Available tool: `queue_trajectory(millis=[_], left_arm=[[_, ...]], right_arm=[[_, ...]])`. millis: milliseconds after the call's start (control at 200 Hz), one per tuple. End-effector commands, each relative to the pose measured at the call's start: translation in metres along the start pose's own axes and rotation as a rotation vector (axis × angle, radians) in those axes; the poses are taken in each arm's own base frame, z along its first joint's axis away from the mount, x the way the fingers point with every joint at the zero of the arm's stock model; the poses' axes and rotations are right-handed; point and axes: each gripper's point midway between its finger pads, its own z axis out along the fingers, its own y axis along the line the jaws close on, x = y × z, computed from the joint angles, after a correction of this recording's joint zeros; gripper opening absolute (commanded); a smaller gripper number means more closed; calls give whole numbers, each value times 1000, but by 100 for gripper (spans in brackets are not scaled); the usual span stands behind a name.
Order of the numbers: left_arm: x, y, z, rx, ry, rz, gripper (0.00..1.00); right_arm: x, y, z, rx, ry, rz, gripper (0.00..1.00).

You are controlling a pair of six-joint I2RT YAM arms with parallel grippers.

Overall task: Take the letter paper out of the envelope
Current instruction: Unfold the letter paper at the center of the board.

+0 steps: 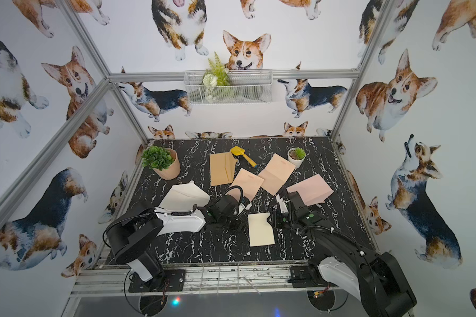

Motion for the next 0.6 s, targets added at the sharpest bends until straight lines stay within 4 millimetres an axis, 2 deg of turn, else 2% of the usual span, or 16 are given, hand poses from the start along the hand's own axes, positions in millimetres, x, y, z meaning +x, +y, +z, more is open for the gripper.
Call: queue_trajectory(millis=[0, 260, 340, 596], left_arm=[[16, 4, 0, -16, 59, -11, 0], [16, 3, 0, -10, 61, -10, 0], [15, 3, -1, -12, 59, -10, 0], [16, 3, 0, -11, 60, -8, 0]], right_arm=[[13, -4, 5, -4, 48, 54, 40], [17, 5, 18, -85, 77, 94, 39], [22, 2, 24, -76, 114, 105, 39], [18, 7, 22, -92, 108, 97, 37]])
